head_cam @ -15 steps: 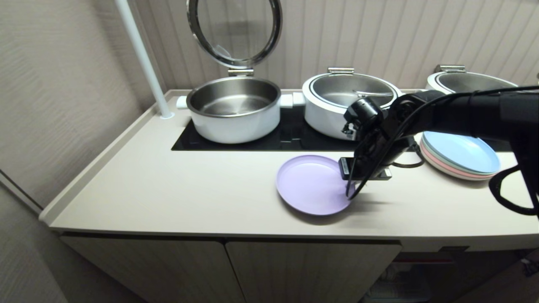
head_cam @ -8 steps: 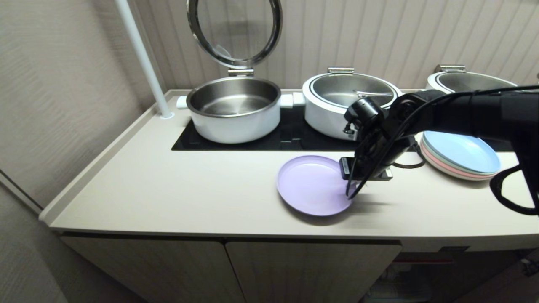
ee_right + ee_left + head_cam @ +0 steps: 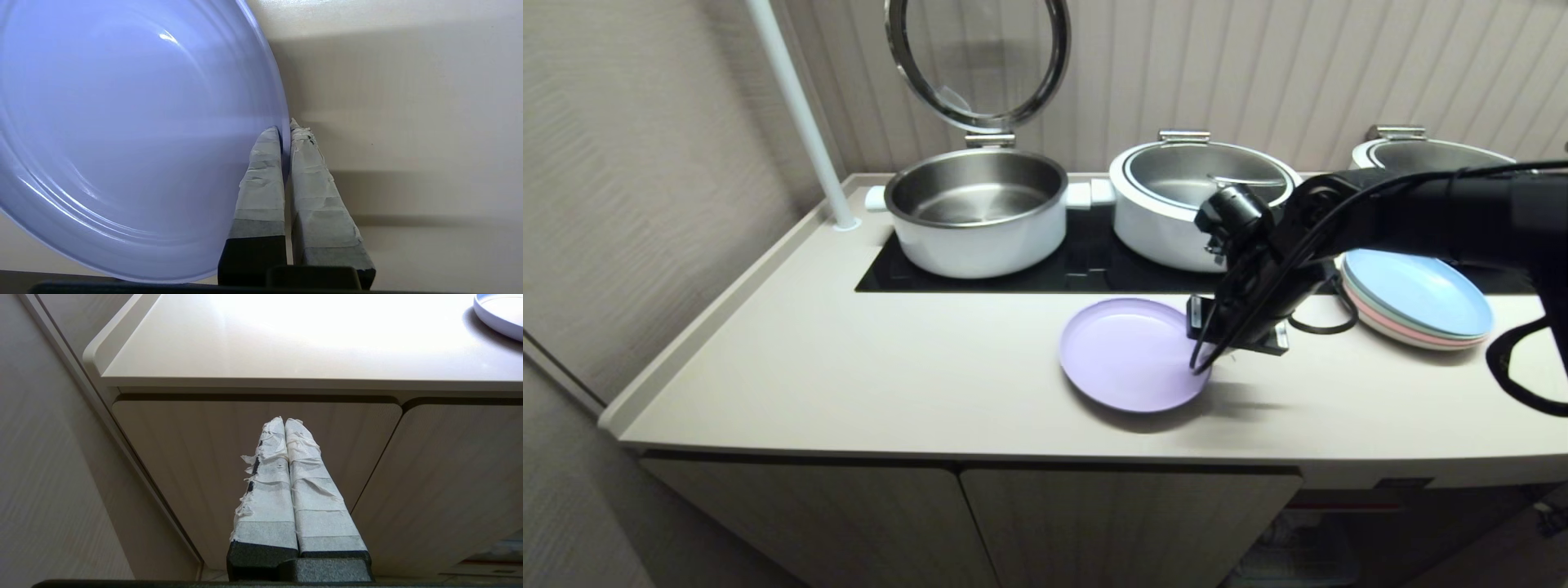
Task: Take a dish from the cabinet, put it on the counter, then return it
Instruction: Pick up the plate from the table
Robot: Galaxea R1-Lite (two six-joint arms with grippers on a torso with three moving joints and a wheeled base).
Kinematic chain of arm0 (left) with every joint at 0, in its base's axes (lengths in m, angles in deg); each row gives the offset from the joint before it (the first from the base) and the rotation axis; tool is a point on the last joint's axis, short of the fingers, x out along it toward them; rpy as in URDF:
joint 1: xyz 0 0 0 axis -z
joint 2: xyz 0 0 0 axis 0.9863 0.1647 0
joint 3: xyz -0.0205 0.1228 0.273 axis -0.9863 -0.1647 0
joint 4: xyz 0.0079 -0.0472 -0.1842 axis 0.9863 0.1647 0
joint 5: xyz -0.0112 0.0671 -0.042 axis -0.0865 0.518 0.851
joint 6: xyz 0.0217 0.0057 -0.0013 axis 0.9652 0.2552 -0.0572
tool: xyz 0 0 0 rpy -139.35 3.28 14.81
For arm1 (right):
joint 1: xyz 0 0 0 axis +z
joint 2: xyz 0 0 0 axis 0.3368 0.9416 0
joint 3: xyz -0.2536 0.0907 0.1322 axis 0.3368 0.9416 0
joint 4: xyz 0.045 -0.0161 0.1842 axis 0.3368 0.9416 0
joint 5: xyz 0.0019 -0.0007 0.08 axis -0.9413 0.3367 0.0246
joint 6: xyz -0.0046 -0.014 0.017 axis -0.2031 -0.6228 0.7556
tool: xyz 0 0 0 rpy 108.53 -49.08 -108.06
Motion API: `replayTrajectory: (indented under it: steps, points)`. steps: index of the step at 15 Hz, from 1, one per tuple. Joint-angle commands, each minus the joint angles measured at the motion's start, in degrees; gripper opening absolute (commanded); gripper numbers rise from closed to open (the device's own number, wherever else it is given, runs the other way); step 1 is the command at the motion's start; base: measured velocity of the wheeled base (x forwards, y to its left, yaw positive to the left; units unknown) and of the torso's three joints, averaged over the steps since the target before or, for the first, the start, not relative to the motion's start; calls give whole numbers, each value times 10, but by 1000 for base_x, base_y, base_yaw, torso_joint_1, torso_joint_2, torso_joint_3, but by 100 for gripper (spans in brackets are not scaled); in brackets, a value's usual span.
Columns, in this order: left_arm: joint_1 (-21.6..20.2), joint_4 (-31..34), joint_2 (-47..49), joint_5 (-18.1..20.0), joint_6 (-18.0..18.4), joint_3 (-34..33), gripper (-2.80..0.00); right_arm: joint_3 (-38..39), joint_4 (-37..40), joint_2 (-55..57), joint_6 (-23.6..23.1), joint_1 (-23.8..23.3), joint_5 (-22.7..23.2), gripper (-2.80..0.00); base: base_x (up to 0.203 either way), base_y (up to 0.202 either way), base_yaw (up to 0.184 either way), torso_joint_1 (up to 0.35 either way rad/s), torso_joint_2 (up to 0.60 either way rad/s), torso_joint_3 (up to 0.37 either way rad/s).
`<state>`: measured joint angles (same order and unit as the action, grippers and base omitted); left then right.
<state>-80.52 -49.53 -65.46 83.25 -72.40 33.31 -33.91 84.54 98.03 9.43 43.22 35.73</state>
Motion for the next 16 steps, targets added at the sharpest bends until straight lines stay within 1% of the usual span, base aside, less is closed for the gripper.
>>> replayTrajectory:
  steps: [1, 8, 10, 13, 16]
  points:
    - [0, 0, 0, 0, 0, 0, -280, 1, 3, -8, 11, 0, 1, -280, 0, 0, 0, 0, 0, 0]
    - [0, 0, 0, 0, 0, 0, -280, 8, 5, -41, 66, 0, 1, -280, 0, 0, 0, 0, 0, 0]
    - [0, 0, 0, 0, 0, 0, -280, 24, 4, -53, 75, 0, 2, -280, 0, 0, 0, 0, 0, 0]
    - [0, 0, 0, 0, 0, 0, -280, 43, 5, -74, 104, -1, 1, -280, 0, 0, 0, 0, 0, 0]
    - [0, 0, 0, 0, 0, 0, -280, 78, 2, -101, 109, -2, 0, -280, 0, 0, 0, 0, 0, 0]
